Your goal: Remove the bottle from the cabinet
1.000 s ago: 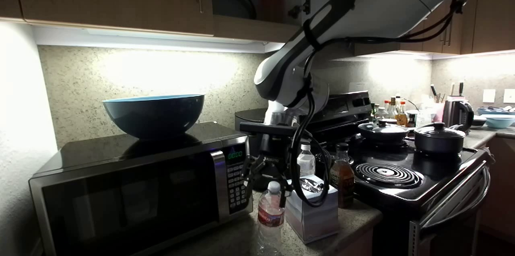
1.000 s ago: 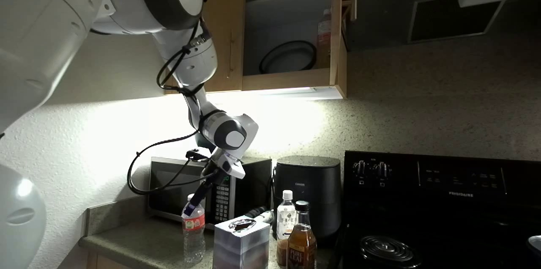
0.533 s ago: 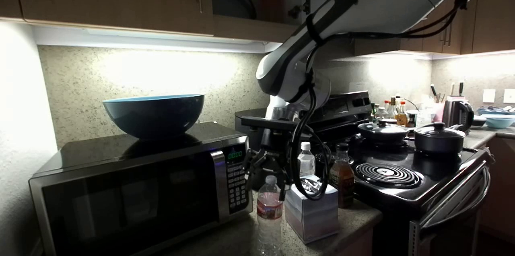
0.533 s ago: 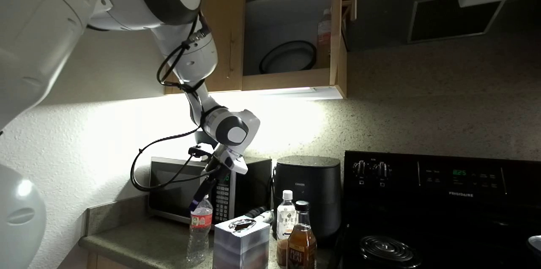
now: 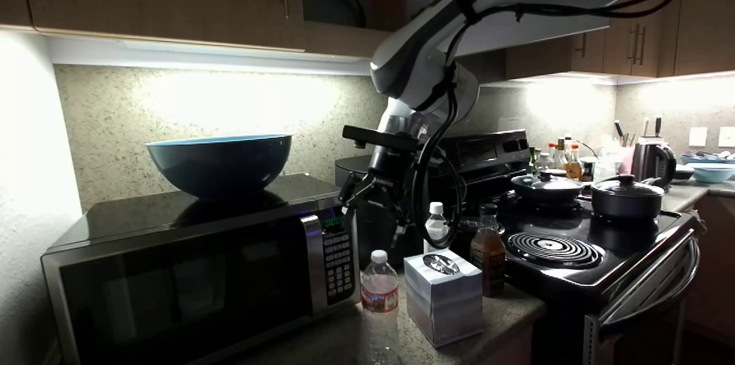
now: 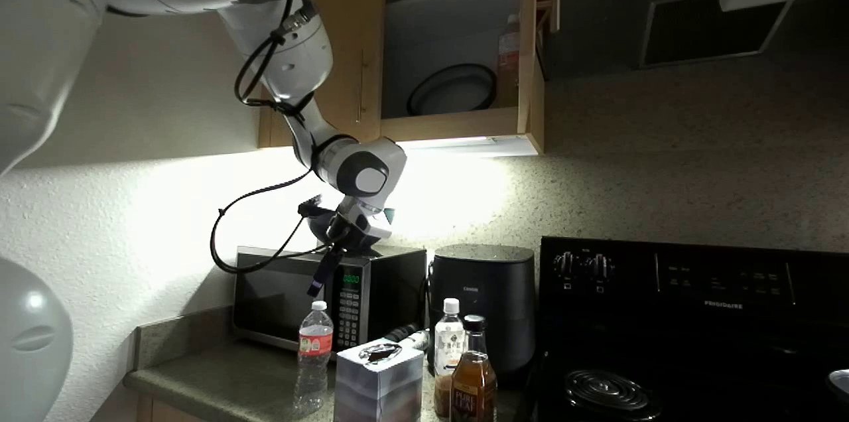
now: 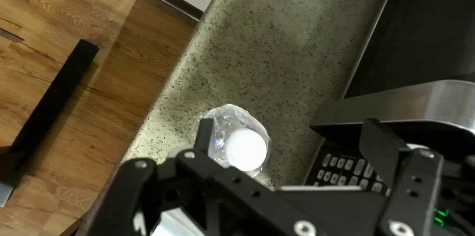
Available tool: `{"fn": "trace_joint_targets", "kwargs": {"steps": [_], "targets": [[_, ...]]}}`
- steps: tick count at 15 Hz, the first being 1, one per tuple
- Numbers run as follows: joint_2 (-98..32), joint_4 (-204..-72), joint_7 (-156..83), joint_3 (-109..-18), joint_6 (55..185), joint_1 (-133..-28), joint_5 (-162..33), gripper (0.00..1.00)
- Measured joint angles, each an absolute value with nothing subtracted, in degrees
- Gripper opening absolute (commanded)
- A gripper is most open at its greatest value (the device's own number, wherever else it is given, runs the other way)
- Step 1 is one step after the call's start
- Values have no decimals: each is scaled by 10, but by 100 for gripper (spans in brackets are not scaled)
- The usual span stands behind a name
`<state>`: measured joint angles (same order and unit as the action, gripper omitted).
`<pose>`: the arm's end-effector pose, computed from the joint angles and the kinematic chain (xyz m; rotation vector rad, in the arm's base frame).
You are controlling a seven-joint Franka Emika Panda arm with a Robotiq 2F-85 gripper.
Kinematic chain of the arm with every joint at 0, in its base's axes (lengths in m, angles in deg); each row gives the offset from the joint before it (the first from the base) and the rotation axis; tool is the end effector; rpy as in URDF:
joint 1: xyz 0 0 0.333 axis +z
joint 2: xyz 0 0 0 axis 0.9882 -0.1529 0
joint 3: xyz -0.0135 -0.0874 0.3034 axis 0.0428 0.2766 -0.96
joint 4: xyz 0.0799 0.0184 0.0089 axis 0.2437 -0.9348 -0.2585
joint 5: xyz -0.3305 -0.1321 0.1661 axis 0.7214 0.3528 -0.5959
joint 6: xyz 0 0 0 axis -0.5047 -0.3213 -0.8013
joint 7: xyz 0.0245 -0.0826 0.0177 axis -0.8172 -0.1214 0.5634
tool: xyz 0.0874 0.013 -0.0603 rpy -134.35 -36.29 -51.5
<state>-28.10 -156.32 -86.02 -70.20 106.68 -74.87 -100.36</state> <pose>0.5913 0.1190 0.3852 -2.3060 1.4163 0.3908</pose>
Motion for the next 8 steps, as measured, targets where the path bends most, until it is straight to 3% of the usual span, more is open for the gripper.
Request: {"fn": "trace_joint_targets", "kwargs": {"steps": [8], "targets": [[-211,-1574,-867,-715,1079,-741,-999,100]]}}
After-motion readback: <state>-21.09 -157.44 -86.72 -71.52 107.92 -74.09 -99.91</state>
